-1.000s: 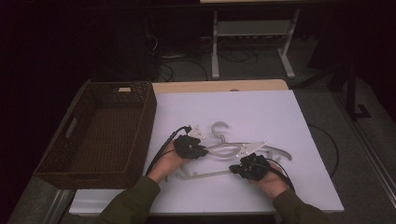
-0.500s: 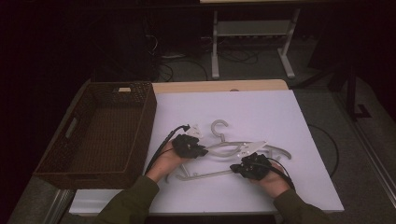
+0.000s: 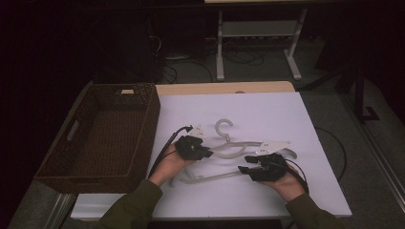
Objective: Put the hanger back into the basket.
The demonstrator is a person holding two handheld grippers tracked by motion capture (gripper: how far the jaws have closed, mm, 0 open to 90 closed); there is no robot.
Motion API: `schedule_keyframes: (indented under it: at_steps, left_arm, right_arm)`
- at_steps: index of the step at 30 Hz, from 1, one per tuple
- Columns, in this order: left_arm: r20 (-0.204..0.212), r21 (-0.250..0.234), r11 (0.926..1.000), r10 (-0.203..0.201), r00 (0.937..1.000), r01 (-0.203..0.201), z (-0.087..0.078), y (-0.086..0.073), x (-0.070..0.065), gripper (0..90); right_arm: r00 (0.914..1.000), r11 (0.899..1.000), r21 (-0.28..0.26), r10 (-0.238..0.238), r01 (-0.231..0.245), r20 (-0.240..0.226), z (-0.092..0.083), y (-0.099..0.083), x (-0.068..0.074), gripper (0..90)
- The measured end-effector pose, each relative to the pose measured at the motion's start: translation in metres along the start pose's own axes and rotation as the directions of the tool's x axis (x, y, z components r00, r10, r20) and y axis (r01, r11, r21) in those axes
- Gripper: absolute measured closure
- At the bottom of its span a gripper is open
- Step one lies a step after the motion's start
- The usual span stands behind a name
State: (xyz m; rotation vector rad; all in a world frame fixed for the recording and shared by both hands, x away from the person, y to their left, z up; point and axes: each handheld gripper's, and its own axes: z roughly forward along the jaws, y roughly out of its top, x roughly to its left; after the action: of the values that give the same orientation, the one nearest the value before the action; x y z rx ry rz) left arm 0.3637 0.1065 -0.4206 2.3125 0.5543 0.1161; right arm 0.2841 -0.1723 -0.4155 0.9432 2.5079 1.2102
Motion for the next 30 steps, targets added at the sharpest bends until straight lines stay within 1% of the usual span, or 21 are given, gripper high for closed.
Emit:
schedule_keyframes:
  at_steps: [1, 2, 3, 4, 5, 7, 8, 9, 10, 11, 13, 14, 15, 16, 17, 18, 20, 23, 24, 27, 30]
  left_arm:
    - [-0.002, 0.000, 1.0000, 0.002, 1.0000, -0.002, -0.002, 0.001, 0.001, 82.4]
    - [0.000, -0.005, 1.0000, -0.007, 1.0000, 0.007, -0.004, 0.002, 0.001, 82.3]
    - [0.000, -0.008, 0.9998, -0.016, 0.9999, 0.016, -0.006, 0.003, 0.001, 82.3]
    - [0.003, -0.013, 0.9995, -0.028, 0.9996, 0.028, -0.007, 0.003, 0.002, 82.3]
    - [0.003, -0.012, 0.9997, -0.022, 0.9998, 0.022, -0.010, 0.005, 0.002, 82.4]
    - [-0.002, -0.028, 0.9988, -0.041, 0.9992, 0.041, -0.014, 0.007, 0.002, 82.4]
    - [-0.005, -0.023, 0.9992, -0.034, 0.9994, 0.034, -0.017, 0.009, 0.002, 82.3]
    - [-0.012, -0.038, 0.9983, -0.045, 0.9989, 0.045, -0.018, 0.011, 0.002, 82.4]
    - [-0.017, -0.031, 0.9987, -0.041, 0.9990, 0.040, -0.021, 0.014, 0.002, 82.4]
    - [-0.020, -0.054, 0.9962, -0.070, 0.9974, 0.068, -0.023, 0.016, 0.000, 82.3]
    - [-0.031, -0.048, 0.9965, -0.071, 0.9970, 0.069, -0.030, 0.020, 0.000, 82.3]
    - [-0.038, -0.056, 0.9960, -0.072, 0.9967, 0.070, -0.033, 0.022, 0.000, 82.3]
    - [-0.047, -0.046, 0.9968, -0.067, 0.9966, 0.065, -0.037, 0.025, 0.000, 82.4]
    - [-0.052, -0.047, 0.9966, -0.070, 0.9962, 0.068, -0.040, 0.026, 0.000, 82.4]
    - [-0.057, -0.059, 0.9949, -0.086, 0.9947, 0.082, -0.043, 0.028, -0.001, 82.3]
    - [-0.063, -0.047, 0.9962, -0.075, 0.9952, 0.073, -0.047, 0.029, 0.000, 82.4]
    - [-0.075, -0.055, 0.9947, -0.091, 0.9930, 0.087, -0.055, 0.032, 0.000, 82.4]
    - [-0.085, -0.056, 0.9941, -0.097, 0.9916, 0.093, -0.058, 0.033, 0.000, 82.4]
    - [-0.105, -0.050, 0.9935, -0.107, 0.9887, 0.102, -0.071, 0.036, 0.003, 82.4]
    - [-0.115, -0.072, 0.9902, -0.127, 0.9853, 0.119, -0.082, 0.039, 0.005, 82.4]
    - [-0.130, -0.075, 0.9902, -0.126, 0.9834, 0.117, -0.095, 0.041, 0.008, 82.3]
  right_arm:
    - [0.9999, 1.000, 0.002, 0.015, -0.015, 0.005, -0.003, 0.000, 0.000, 37.4]
    - [0.9998, 1.000, -0.012, 0.011, -0.011, 0.016, -0.005, -0.002, -0.001, 33.3]
    - [0.9994, 0.999, -0.025, 0.028, -0.027, 0.023, -0.008, -0.003, -0.001, 30.8]
    - [0.9992, 0.999, -0.039, 0.029, -0.028, 0.029, -0.011, -0.005, -0.002, 28.9]
    - [0.9989, 0.998, -0.055, 0.030, -0.028, 0.035, -0.014, -0.006, -0.003, 26.3]
    - [0.9983, 0.997, -0.072, 0.039, -0.036, 0.042, -0.020, -0.009, -0.003, 24.2]
    - [0.9976, 0.995, -0.084, 0.049, -0.045, 0.048, -0.023, -0.010, -0.003, 23.2]
    - [0.9973, 0.995, -0.091, 0.050, -0.045, 0.054, -0.025, -0.012, -0.004, 22.8]
    - [0.9975, 0.994, -0.100, 0.043, -0.038, 0.055, -0.028, -0.013, -0.004, 22.1]
    - [0.9976, 0.993, -0.114, 0.040, -0.033, 0.056, -0.030, -0.014, -0.004, 21.6]
    - [0.9973, 0.991, -0.125, 0.045, -0.037, 0.059, -0.035, -0.016, -0.004, 20.7]
    - [0.9976, 0.990, -0.137, 0.037, -0.028, 0.059, -0.036, -0.017, -0.004, 20.4]
    - [0.9974, 0.990, -0.139, 0.043, -0.034, 0.059, -0.038, -0.018, -0.004, 20.1]
    - [0.9973, 0.989, -0.143, 0.045, -0.036, 0.058, -0.040, -0.018, -0.004, 19.5]
    - [0.9972, 0.988, -0.152, 0.042, -0.032, 0.062, -0.041, -0.019, -0.005, 19.4]
    - [0.9974, 0.987, -0.155, 0.039, -0.029, 0.061, -0.042, -0.020, -0.005, 19.3]
    - [0.9966, 0.987, -0.160, 0.044, -0.033, 0.069, -0.045, -0.021, -0.006, 18.2]
    - [0.9961, 0.984, -0.176, 0.050, -0.036, 0.073, -0.048, -0.021, -0.007, 17.7]
    - [0.9955, 0.981, -0.187, 0.060, -0.045, 0.073, -0.051, -0.023, -0.008, 17.3]
    - [0.9940, 0.978, -0.202, 0.066, -0.047, 0.087, -0.055, -0.025, -0.010, 15.6]
    - [0.9914, 0.975, -0.216, 0.084, -0.060, 0.101, -0.058, -0.026, -0.012, 12.8]
